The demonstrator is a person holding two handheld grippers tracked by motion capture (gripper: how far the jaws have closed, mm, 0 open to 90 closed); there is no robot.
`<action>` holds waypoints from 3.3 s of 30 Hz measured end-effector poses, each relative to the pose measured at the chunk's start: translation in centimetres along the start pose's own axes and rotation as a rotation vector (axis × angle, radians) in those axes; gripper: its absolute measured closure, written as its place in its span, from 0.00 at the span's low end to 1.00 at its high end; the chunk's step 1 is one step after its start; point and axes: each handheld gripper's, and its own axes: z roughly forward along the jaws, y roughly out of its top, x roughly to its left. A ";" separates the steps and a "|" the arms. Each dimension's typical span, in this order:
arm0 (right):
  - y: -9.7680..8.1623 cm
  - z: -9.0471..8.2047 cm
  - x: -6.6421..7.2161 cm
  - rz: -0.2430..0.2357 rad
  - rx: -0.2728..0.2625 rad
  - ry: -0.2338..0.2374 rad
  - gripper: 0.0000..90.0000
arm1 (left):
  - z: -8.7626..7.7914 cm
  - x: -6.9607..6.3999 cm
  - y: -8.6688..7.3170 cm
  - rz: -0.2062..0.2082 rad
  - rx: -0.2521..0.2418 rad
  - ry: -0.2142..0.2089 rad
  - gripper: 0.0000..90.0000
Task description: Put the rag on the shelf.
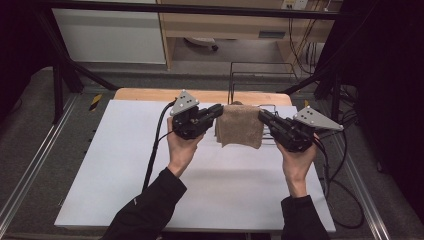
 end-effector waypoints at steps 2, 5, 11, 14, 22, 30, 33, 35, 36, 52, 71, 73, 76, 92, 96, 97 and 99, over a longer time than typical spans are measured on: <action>0.3 -0.1 -0.2 -0.002 -0.008 -0.009 0.95 | 0.3 -0.1 0.4 0.002 -0.008 -0.002 0.94; 0.9 -0.2 -0.5 -0.002 -0.020 -0.020 0.95 | 0.7 -0.2 0.9 0.004 -0.016 -0.002 0.94; 1.8 -0.2 -1.1 -0.013 -0.039 -0.043 0.95 | 1.4 -0.3 2.0 0.004 -0.030 0.001 0.94; 2.3 -0.2 -1.3 -0.013 -0.049 -0.054 0.95 | 1.8 -0.2 2.5 0.010 -0.032 0.004 0.94; 3.6 -0.2 -1.9 -0.023 -0.069 -0.072 0.95 | 2.5 -0.3 4.0 0.020 -0.050 0.006 0.94; 5.1 -0.5 -2.5 -0.028 -0.092 -0.089 0.95 | 3.2 -0.6 5.8 0.027 -0.075 0.001 0.94; 5.9 -0.6 -2.7 -0.035 -0.102 -0.098 0.95 | 3.5 -0.7 6.5 0.028 -0.086 0.002 0.94; 6.3 -0.6 -2.8 -0.040 -0.108 -0.104 0.95 | 3.6 -0.7 6.9 0.031 -0.092 0.003 0.94; 6.5 -0.5 -2.9 -0.041 -0.112 -0.106 0.95 | 3.7 -0.7 7.1 0.033 -0.097 0.006 0.94; 9.5 -0.2 -4.0 -0.057 -0.149 -0.140 0.95 | 5.4 -0.6 10.2 0.038 -0.135 0.014 0.94; 11.6 1.1 -6.9 -0.060 -0.164 -0.160 0.95 | 7.8 -0.4 12.7 0.071 -0.139 0.053 0.94; 11.7 1.3 -7.1 -0.057 -0.165 -0.161 0.95 | 8.0 -0.3 13.1 0.076 -0.137 0.064 0.94; 12.0 1.7 -7.4 -0.060 -0.158 -0.160 0.95 | 8.4 -0.1 13.4 0.073 -0.131 0.079 0.94; 11.5 4.4 -9.7 -0.034 -0.143 -0.157 0.95 | 10.7 1.9 13.0 0.075 -0.117 0.101 0.94; 11.3 5.2 -10.3 -0.028 -0.127 -0.161 0.95 | 11.5 2.4 13.0 0.073 -0.100 0.116 0.94; 11.2 5.2 -10.4 -0.030 -0.126 -0.160 0.95 | 11.6 2.5 13.0 0.071 -0.099 0.115 0.94; 11.1 5.4 -10.8 -0.024 -0.129 -0.159 0.95 | 11.8 2.6 12.9 0.077 -0.102 0.109 0.94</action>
